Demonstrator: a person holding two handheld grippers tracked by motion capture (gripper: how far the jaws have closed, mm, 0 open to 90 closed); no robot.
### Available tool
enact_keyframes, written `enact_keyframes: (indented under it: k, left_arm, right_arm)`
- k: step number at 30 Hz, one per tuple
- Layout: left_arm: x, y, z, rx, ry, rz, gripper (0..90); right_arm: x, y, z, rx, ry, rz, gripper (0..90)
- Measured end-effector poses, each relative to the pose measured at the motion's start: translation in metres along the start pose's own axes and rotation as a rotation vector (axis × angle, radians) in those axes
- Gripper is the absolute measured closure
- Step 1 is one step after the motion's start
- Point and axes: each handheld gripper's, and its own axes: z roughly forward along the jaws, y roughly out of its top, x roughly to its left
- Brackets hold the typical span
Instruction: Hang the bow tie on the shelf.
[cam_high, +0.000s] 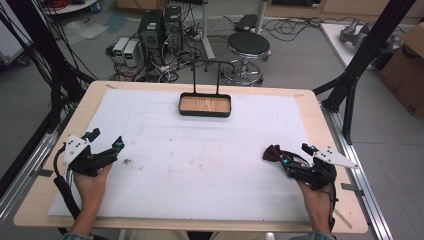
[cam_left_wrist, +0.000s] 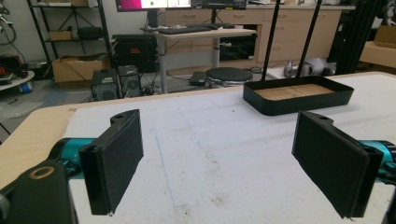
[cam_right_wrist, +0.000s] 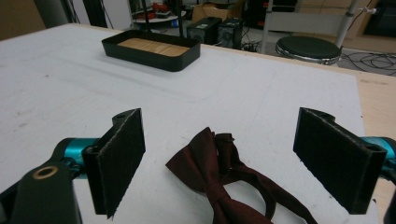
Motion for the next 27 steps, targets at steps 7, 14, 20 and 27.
enact_keyframes:
  k: [7, 14, 20, 27]
  left_arm:
    - [0.0, 0.0, 0.0, -0.002, -0.003, -0.002, 16.7]
    - [-0.001, -0.001, 0.001, 0.002, -0.003, 0.001, 16.9]
    - [-0.001, -0.001, 0.001, 0.002, -0.004, -0.001, 17.0]
    - [-0.001, -0.001, 0.001, 0.003, -0.006, -0.004, 16.9]
  right_arm:
    - [0.001, -0.002, 0.005, 0.028, 0.005, -0.036, 19.7]
    - [0.0, -0.008, 0.012, 0.071, 0.002, -0.061, 26.7]
    - [0.001, -0.013, 0.019, 0.123, 0.0, -0.111, 36.6]
    - [0.002, -0.016, 0.028, 0.198, 0.02, -0.142, 46.3]
